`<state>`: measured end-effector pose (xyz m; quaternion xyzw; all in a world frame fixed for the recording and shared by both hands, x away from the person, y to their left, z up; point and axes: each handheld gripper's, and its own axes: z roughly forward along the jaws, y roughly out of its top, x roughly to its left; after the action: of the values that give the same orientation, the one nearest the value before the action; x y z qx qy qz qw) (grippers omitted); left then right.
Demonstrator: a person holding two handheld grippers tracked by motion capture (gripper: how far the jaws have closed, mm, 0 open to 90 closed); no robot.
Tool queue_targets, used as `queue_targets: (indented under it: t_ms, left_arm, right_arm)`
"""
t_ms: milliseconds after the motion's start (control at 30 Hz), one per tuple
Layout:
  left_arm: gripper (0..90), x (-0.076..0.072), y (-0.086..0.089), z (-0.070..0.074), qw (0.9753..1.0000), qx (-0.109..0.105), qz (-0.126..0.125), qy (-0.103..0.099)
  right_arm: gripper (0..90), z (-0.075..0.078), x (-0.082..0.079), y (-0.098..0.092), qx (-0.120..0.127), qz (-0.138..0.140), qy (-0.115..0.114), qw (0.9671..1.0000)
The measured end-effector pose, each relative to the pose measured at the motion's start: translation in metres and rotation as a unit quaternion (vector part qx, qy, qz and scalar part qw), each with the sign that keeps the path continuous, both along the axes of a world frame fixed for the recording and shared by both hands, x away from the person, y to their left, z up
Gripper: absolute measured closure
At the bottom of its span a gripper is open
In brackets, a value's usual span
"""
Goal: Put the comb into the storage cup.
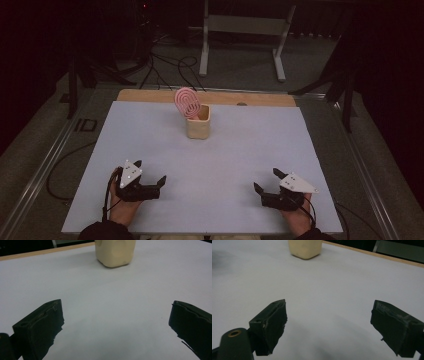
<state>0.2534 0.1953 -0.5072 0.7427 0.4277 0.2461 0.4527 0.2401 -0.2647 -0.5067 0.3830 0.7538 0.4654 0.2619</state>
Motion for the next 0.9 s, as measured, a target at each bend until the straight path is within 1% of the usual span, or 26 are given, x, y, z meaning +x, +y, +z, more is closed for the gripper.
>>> queue_targets:
  t_ms: [67,100,167,233,400,567,733,767,867,900]
  left_arm:
    - [0.4,-0.003,0.002,-0.002,1.0,0.0,-0.002,0.003]
    - [0.4,-0.004,0.003,-0.003,1.0,0.007,-0.001,0.004]
    - [0.4,-0.006,0.006,-0.003,0.9999,0.015,0.002,0.001]
    - [0.4,-0.009,0.01,-0.003,0.9998,0.016,0.007,-0.001]
    - [0.4,-0.014,0.021,-0.001,0.9998,0.009,0.017,-0.006]
    - [0.4,-0.017,0.03,-0.002,0.9998,0.006,0.016,-0.01]
    - [0.4,-0.017,0.038,-0.001,0.9996,-0.005,0.025,-0.013]
    - [0.4,-0.017,0.04,0.0,0.9995,-0.007,0.027,-0.015]
    - [0.4,-0.018,0.045,0.001,0.999,-0.015,0.035,-0.021]
    - [0.4,-0.018,0.046,0.001,0.9989,-0.017,0.037,-0.022]
  right_arm:
    - [13.2,0.0,0.0,0.0,0.0,-0.001,-0.001,1.0]
    - [13.2,0.0,0.0,-0.001,-0.002,-0.002,-0.002,1.0]
    - [13.1,0.001,0.0,-0.002,0.0,-0.003,-0.003,1.0]
    - [13.1,0.002,-0.001,-0.003,0.0,-0.005,-0.006,1.0]
    - [13.0,0.002,0.0,-0.005,0.001,-0.008,-0.007,0.9999]
    - [12.9,0.004,0.0,-0.008,0.005,-0.01,-0.012,0.9999]
    - [12.7,0.005,0.0,-0.012,0.008,-0.015,-0.015,0.9997]
    - [12.7,0.005,0.0,-0.013,0.012,-0.016,-0.016,0.9997]
    - [12.7,0.006,0.0,-0.017,0.013,-0.022,-0.021,0.9995]
    - [12.6,0.006,0.0,-0.018,0.017,-0.023,-0.02,0.9994]
